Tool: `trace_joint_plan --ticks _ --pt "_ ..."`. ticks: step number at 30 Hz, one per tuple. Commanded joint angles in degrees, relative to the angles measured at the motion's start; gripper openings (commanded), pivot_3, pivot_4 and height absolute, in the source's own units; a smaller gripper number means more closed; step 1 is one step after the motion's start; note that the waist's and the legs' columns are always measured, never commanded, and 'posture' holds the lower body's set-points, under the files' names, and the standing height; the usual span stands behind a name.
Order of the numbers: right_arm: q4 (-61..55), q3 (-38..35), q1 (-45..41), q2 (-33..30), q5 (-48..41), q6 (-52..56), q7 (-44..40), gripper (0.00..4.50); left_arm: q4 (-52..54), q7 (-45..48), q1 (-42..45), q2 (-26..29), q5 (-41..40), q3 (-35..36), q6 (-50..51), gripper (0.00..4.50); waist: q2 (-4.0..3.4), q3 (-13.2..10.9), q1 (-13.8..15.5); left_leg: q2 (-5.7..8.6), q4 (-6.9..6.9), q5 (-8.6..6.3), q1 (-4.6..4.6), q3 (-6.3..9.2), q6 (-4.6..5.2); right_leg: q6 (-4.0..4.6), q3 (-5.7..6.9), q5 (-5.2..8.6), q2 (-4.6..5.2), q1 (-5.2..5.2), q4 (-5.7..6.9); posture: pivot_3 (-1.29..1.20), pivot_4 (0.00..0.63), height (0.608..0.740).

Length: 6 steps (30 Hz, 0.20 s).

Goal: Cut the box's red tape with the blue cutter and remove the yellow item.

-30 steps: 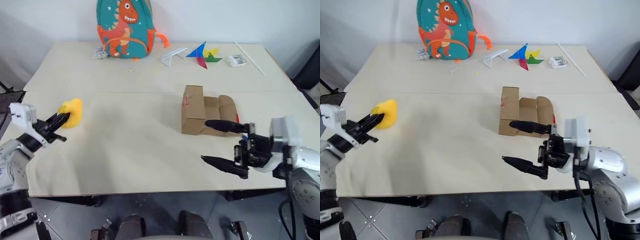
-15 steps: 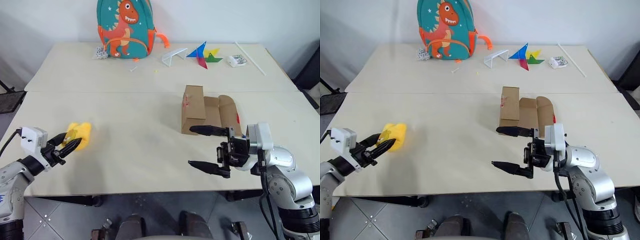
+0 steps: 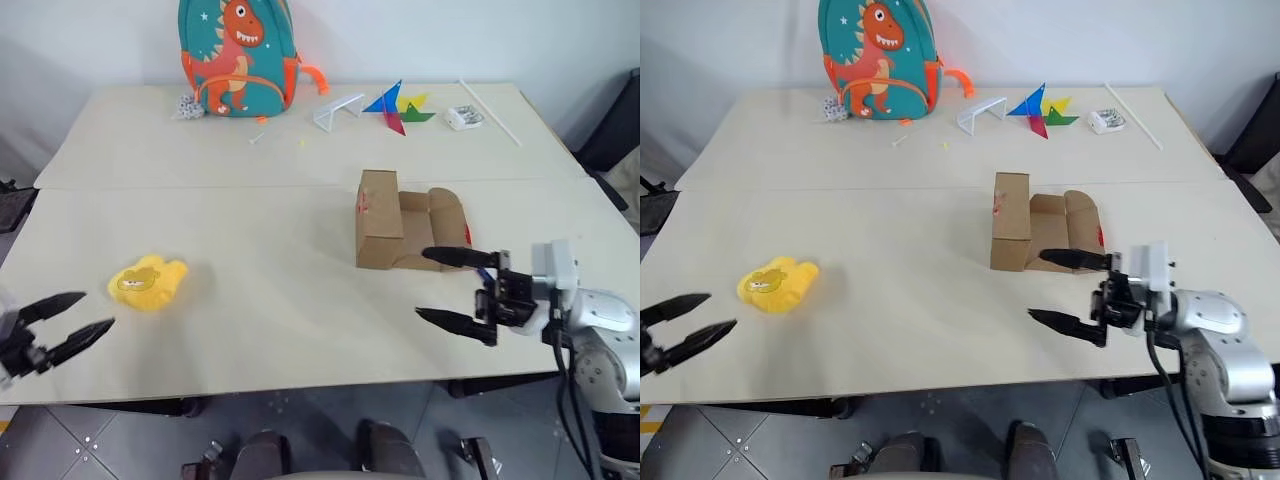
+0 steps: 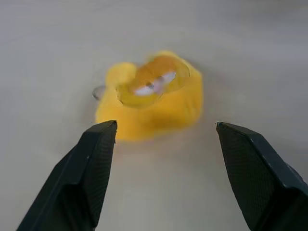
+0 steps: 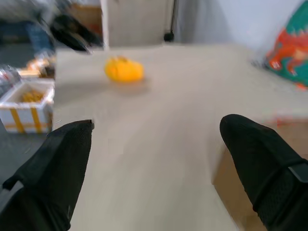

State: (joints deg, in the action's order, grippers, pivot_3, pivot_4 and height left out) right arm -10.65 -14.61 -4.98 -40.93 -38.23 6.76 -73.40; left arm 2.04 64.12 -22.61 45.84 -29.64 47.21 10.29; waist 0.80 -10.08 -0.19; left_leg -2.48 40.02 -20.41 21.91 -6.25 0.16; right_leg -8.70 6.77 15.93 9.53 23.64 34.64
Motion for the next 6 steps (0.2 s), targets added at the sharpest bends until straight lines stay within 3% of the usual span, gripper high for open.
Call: trace_joint_plan --ticks 1,6 --pt "0.00 -2.55 3.43 0.61 1.77 -4.83 -0.48 4.50 3.91 -1.07 -2.25 -2.70 0.37 0.96 -3.61 3.52 0.00 0.00 0.18 -0.03 0.01 0.00 0.00 -0.05 0.00 0.05 0.03 0.03 0.00 0.00 -0.02 0.00 0.150 0.740" --pt "-0.61 -2.75 7.88 2.28 3.62 -8.72 0.89 4.50 7.83 -4.19 -1.54 -5.73 0.93 -2.85 -4.99 3.52 0.01 0.01 0.37 -0.07 0.09 -0.02 -0.22 -0.15 0.04 0.11 -0.02 0.05 0.00 -0.28 -0.18 0.00 0.150 0.740"
